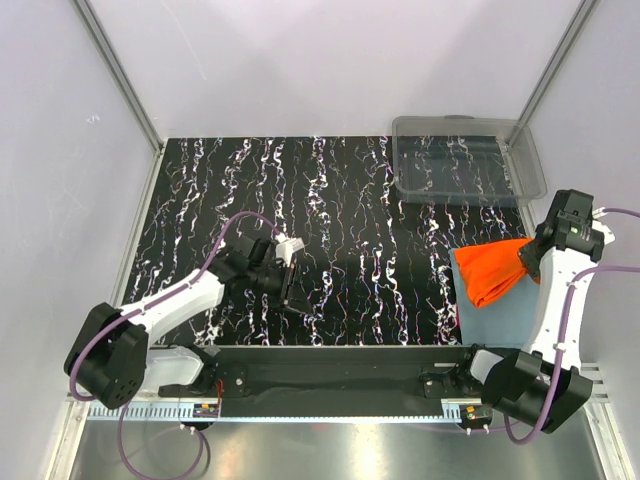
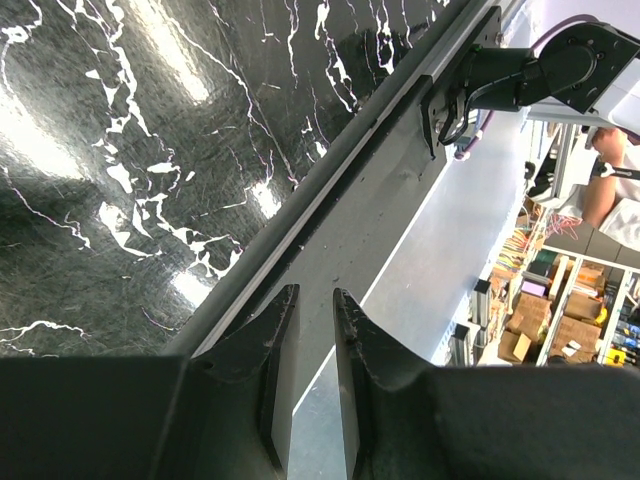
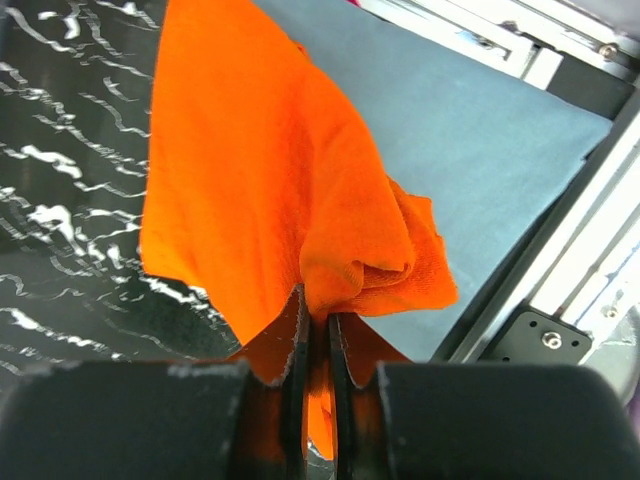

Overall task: Fold and stack the t-shirts
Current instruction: Neatly place the folded tshirt to the corner, then reset both grippers

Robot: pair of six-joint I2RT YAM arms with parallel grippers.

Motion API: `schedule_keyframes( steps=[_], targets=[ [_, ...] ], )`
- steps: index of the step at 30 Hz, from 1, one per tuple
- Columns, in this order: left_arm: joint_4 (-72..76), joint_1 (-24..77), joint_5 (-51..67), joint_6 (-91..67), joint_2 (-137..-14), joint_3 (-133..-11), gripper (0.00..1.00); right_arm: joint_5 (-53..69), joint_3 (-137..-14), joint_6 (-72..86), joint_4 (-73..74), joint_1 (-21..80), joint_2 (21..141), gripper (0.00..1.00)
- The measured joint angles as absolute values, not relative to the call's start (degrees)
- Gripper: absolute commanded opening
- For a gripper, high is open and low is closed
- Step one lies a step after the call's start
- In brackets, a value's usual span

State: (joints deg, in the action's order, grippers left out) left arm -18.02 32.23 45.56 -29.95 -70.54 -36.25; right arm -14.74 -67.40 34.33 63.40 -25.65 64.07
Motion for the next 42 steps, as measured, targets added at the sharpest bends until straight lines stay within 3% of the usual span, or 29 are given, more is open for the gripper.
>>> schedule_keyframes(
  steps=[3,6,8,11,12,16,21,31,35,38,42],
  targets=[
    [-18.02,32.23,45.89,-29.91,-70.46,-36.01,0.24,-15.68,-66.37,34.57,63.48,-25.78,64.01,0.01],
    [-18.26,32.23,46.11,-29.82,-70.24,-35.83,0.24,-16.49,-65.34,34.54,63.59,-26.41,64.10,0.15],
    [-18.28,32.23,46.17,-29.80,-70.08,-35.81,0.24,-17.06,-65.14,34.61,63.81,-26.96,64.40,0.43],
    [-18.33,32.23,46.28,-29.78,-69.60,-35.48,0.24,-17.80,-64.82,33.21,64.49,-29.26,64.38,0.58],
    [-18.37,32.23,46.30,-29.78,-69.45,-35.35,0.24,-18.04,-64.82,32.71,64.62,-30.85,64.25,0.98],
    [-18.41,32.23,46.35,-29.76,-68.55,-34.70,0.24,-18.79,-68.45,29.26,66.52,-36.14,64.58,0.99],
    [-18.46,32.12,46.39,-29.54,-67.09,-34.24,0.24,-15.00,-74.54,29.50,66.78,-32.88,64.97,1.00],
    [-16.88,31.83,44.97,-31.24,-62.37,-32.27,0.29,-8.60,-70.37,41.95,65.30,9.43,63.16,1.00],
    [-13.15,31.79,42.44,-36.64,-54.35,-25.69,0.41,-5.78,-65.36,46.87,58.57,26.41,63.96,1.00],
    [-10.87,31.75,39.53,-42.22,-48.31,-20.08,0.46,-2.83,-60.58,49.25,51.72,32.91,65.73,1.00],
    [-9.08,31.77,34.35,-49.63,-36.03,-12.62,0.50,1.87,-49.10,52.42,40.62,34.48,63.90,1.00]
  ],
)
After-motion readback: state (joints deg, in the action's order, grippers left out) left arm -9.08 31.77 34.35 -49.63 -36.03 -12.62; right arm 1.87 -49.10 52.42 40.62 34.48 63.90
